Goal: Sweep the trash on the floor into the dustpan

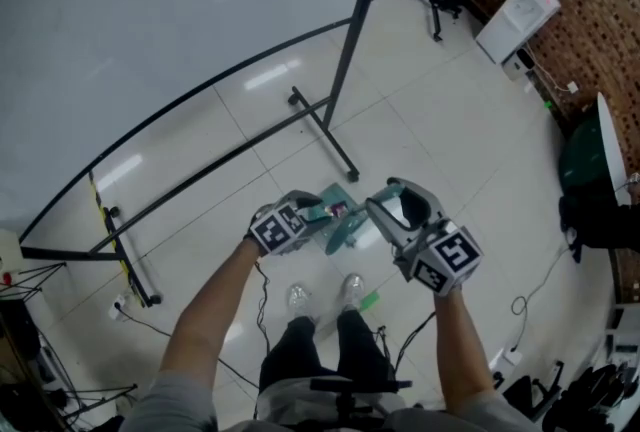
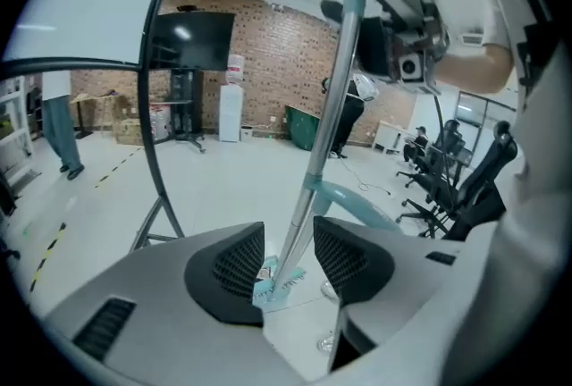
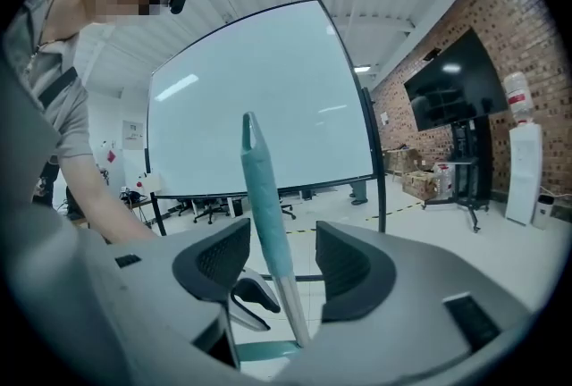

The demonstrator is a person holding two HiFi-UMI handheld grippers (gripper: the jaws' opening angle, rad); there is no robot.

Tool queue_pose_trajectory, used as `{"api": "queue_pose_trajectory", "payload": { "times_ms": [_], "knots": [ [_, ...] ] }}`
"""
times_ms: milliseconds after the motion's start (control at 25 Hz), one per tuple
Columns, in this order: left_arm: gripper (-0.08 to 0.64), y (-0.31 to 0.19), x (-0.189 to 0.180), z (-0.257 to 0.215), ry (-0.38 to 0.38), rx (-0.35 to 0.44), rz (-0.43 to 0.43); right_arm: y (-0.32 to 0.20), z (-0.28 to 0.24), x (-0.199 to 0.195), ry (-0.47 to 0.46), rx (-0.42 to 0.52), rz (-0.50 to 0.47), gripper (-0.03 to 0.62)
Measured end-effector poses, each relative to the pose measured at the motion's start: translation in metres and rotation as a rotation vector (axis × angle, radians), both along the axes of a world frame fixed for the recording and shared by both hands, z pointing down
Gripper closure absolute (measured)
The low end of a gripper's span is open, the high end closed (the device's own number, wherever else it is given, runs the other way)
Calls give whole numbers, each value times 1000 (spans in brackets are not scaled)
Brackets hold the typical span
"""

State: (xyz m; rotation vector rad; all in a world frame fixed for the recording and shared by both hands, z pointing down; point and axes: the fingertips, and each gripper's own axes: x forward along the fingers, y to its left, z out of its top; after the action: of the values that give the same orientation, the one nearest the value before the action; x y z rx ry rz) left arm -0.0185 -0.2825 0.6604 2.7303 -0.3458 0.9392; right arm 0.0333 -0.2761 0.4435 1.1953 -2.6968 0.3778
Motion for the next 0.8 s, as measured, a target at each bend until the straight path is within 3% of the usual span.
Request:
{"api": "queue_pose_trajectory", "payload": {
  "times_ms": [200,280,360,520,640,800],
  "knots": [
    [519,-8,-28,-71,77,106,-237,22,-12,19,-19,-2,48,365],
    [540,7,-29,-101,106,144,-302,40,-22,24,-41,4,42,365],
    [558,25,-19,-127,137,171,-341,57,-34,33,-56,29,38,369],
    [558,61,-4,-175,222,173,-408,85,-51,45,-79,87,39,469],
    [558,86,5,-202,263,194,-437,105,-61,50,-65,128,24,579],
    [558,120,21,-231,290,224,-482,132,-79,57,-63,177,11,592]
  ]
}}
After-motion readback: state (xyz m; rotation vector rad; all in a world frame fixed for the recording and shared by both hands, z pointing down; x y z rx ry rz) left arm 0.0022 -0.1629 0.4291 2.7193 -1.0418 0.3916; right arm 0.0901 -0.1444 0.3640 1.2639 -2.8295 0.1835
